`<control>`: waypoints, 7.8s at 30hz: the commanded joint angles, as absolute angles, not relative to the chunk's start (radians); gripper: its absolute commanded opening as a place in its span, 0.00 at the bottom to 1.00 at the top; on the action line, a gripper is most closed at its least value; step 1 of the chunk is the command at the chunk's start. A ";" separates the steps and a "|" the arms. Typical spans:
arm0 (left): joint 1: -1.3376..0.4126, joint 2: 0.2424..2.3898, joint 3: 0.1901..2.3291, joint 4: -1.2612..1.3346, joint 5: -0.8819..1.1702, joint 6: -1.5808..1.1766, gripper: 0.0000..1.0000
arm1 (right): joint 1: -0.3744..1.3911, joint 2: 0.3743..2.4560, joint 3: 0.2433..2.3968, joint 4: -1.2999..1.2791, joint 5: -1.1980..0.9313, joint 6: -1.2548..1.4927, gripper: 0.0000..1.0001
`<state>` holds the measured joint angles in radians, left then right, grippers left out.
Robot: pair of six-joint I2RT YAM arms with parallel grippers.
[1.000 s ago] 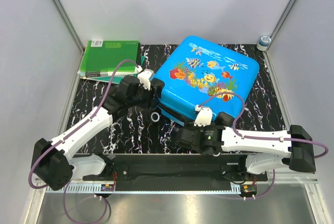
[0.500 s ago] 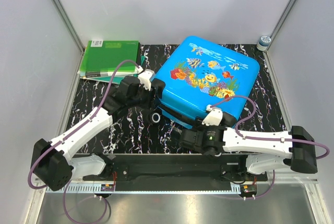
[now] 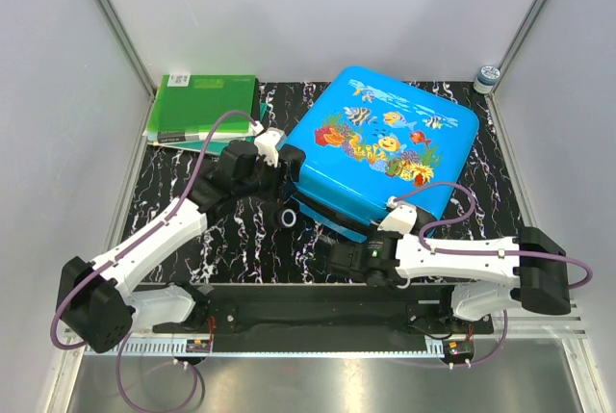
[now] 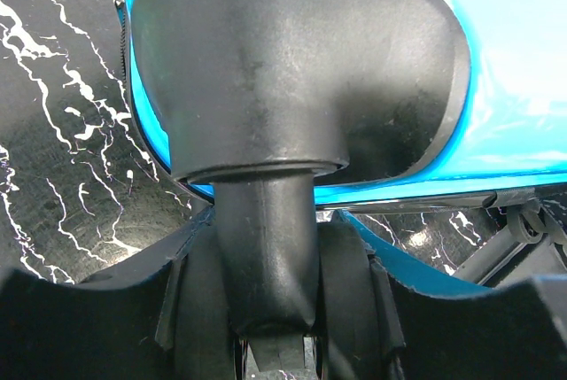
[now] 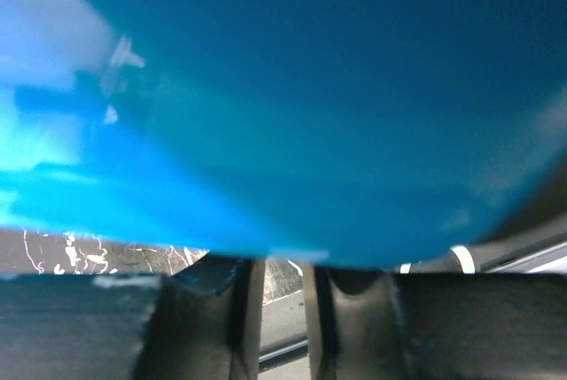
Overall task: Pack the luggage
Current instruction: Zip the luggage at the center of the board.
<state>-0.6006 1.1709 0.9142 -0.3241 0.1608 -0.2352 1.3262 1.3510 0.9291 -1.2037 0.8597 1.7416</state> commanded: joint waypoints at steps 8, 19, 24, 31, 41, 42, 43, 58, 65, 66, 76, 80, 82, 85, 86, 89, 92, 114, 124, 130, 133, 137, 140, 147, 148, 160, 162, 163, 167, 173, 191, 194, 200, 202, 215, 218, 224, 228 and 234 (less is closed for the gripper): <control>-0.627 1.051 1.020 0.028 0.319 -0.202 0.00 | 1.310 1.354 0.960 -1.351 1.016 1.795 0.18; -0.627 1.051 1.017 0.032 0.322 -0.204 0.00 | 1.312 1.376 0.986 -1.359 1.005 1.769 0.00; -0.629 1.066 1.022 0.034 0.330 -0.207 0.00 | 1.327 1.408 1.037 -1.341 1.009 1.715 0.00; -0.630 1.089 1.025 0.038 0.347 -0.210 0.00 | 1.348 1.413 1.103 -1.155 1.019 1.522 0.00; -0.637 1.095 1.028 0.044 0.374 -0.222 0.00 | 1.344 1.456 1.181 -0.990 1.077 1.326 0.00; -0.637 1.092 1.025 0.044 0.380 -0.224 0.00 | 1.344 1.457 1.184 -0.968 1.077 1.306 0.00; -0.638 1.094 1.023 0.051 0.383 -0.229 0.00 | 1.341 1.459 1.184 -0.947 1.074 1.286 0.00; -0.653 1.088 0.997 0.081 0.420 -0.265 0.00 | 1.253 1.439 1.128 -0.560 0.971 0.988 0.00; -0.664 1.101 0.983 0.104 0.434 -0.285 0.00 | 1.226 1.437 1.114 -0.404 0.927 0.862 0.00; -0.664 1.103 0.983 0.104 0.436 -0.285 0.00 | 1.224 1.436 1.117 -0.394 0.920 0.851 0.00; -0.670 1.115 0.982 0.107 0.431 -0.278 0.00 | 1.223 1.448 1.147 -0.316 0.847 0.796 0.00; -0.670 1.131 0.977 0.107 0.425 -0.275 0.00 | 1.223 1.430 1.144 -0.302 0.799 0.811 0.00; -0.670 1.138 0.970 0.109 0.420 -0.273 0.00 | 1.224 1.417 1.141 -0.293 0.773 0.813 0.00; -0.670 1.144 0.959 0.117 0.400 -0.270 0.00 | 1.227 1.410 1.144 -0.284 0.741 0.807 0.00; -0.670 1.147 0.957 0.117 0.396 -0.268 0.00 | 1.227 1.411 1.146 -0.279 0.727 0.802 0.00; -0.672 1.166 0.956 0.118 0.390 -0.267 0.00 | 1.235 1.422 1.161 -0.272 0.713 0.789 0.00; -0.670 1.173 0.954 0.120 0.402 -0.273 0.00 | 1.239 1.433 1.175 -0.261 0.707 0.776 0.00; -0.670 1.128 0.908 0.127 0.402 -0.276 0.00 | 1.236 1.307 1.174 -0.399 0.646 0.833 0.00; -0.670 1.137 0.911 0.137 0.433 -0.287 0.00 | 1.235 1.144 0.991 -0.472 0.643 0.907 0.02; -0.672 1.135 0.913 0.135 0.434 -0.282 0.00 | 1.229 1.128 0.966 -0.509 0.621 0.916 0.05; -0.670 1.138 0.917 0.132 0.436 -0.282 0.00 | 1.230 1.117 0.947 -0.517 0.603 0.925 0.05; -0.670 1.140 0.920 0.130 0.439 -0.282 0.00 | 1.229 1.106 0.931 -0.523 0.565 0.919 0.04; -0.670 1.143 0.920 0.130 0.442 -0.285 0.00 | 1.230 1.106 0.928 -0.523 0.555 0.905 0.00; -0.672 1.157 0.925 0.133 0.448 -0.287 0.00 | 1.229 1.207 1.008 -0.442 0.515 0.772 0.00; -0.673 1.160 0.925 0.133 0.449 -0.288 0.00 | 1.229 1.222 1.021 -0.430 0.511 0.758 0.00; -0.692 1.160 0.916 0.143 0.460 -0.299 0.00 | 1.223 1.426 1.209 -0.345 0.558 0.572 0.00; -0.693 1.157 0.913 0.144 0.460 -0.301 0.00 | 1.216 1.451 1.216 -0.338 0.554 0.568 0.00; -0.695 1.155 0.910 0.144 0.460 -0.302 0.00 | 1.215 1.457 1.221 -0.334 0.549 0.565 0.00; -0.698 1.150 0.902 0.149 0.462 -0.308 0.00 | 1.210 1.485 1.224 -0.276 0.549 0.543 0.00; -0.701 1.135 0.893 0.156 0.463 -0.322 0.00 | 1.204 1.522 1.221 -0.149 0.535 0.480 0.00; -0.703 1.092 0.890 0.101 0.425 -0.322 0.00 | 1.160 1.560 1.140 0.121 0.417 0.347 0.00; -0.701 1.088 0.888 0.098 0.420 -0.330 0.00 | 1.155 1.559 1.115 0.170 0.400 0.338 0.00; -0.701 1.088 0.887 0.083 0.411 -0.337 0.00 | 1.154 1.557 1.092 0.193 0.384 0.340 0.01; -0.701 1.088 0.891 0.077 0.405 -0.336 0.00 | 1.154 1.546 1.104 0.140 0.380 0.354 0.09; -0.664 1.094 0.913 0.035 0.371 -0.301 0.00 | 1.154 1.211 0.942 -0.211 0.238 0.454 0.79; -0.660 1.095 0.910 0.038 0.371 -0.295 0.00 | 1.154 1.149 0.976 -0.409 0.261 0.465 0.79; -0.657 1.097 0.902 0.009 0.309 -0.276 0.00 | 1.155 1.000 1.119 -0.837 0.486 0.609 0.79; -0.650 1.104 0.896 0.003 0.298 -0.275 0.00 | 1.155 0.954 1.273 -1.171 0.621 0.766 0.77; -0.644 1.111 0.887 -0.020 0.276 -0.285 0.00 | 1.155 1.000 1.468 -1.606 0.788 1.060 0.76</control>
